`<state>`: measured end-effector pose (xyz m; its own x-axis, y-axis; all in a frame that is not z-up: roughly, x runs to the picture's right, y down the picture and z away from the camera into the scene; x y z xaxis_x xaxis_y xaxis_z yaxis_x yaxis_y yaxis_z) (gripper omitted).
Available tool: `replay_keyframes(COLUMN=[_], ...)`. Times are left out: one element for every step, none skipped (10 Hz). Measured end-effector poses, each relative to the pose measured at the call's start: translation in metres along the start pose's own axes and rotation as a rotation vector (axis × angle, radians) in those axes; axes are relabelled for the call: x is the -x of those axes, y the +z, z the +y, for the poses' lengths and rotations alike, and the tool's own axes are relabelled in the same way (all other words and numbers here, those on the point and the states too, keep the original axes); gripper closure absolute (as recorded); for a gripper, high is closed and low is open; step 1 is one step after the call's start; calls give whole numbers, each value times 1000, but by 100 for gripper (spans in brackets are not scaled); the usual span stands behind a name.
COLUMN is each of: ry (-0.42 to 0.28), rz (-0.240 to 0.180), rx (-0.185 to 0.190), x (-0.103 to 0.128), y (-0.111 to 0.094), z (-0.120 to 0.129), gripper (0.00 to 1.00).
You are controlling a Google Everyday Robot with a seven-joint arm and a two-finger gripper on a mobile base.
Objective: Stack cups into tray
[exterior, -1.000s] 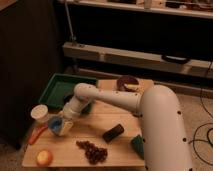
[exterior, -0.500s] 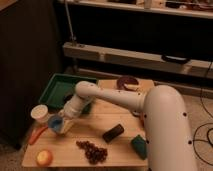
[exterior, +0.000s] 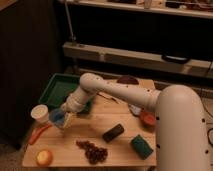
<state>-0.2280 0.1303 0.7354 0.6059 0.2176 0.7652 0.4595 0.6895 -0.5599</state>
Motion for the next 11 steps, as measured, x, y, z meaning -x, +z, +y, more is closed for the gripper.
replay_keyframes(ry=[-7, -16, -30, -49, -62, -76, -84, -93, -107, -113, -121], rz=[7, 11, 10, 0, -20, -66, -79, -88, -93, -94, -94], rx=[-6, -13, -17, -18, -16, -17, -13, -8, 3, 7, 12], x=[9, 19, 32, 43, 50, 57, 61, 66, 75, 80, 83], y=[-10, -22, -29, -30, -29, -28, -25, -21, -10, -6, -2], z=[-5, -13, -25, -36, -44, -57, -61, -65, -74, -77, -81], gripper=[100, 100, 100, 100, 100, 100, 100, 100, 100, 100, 100])
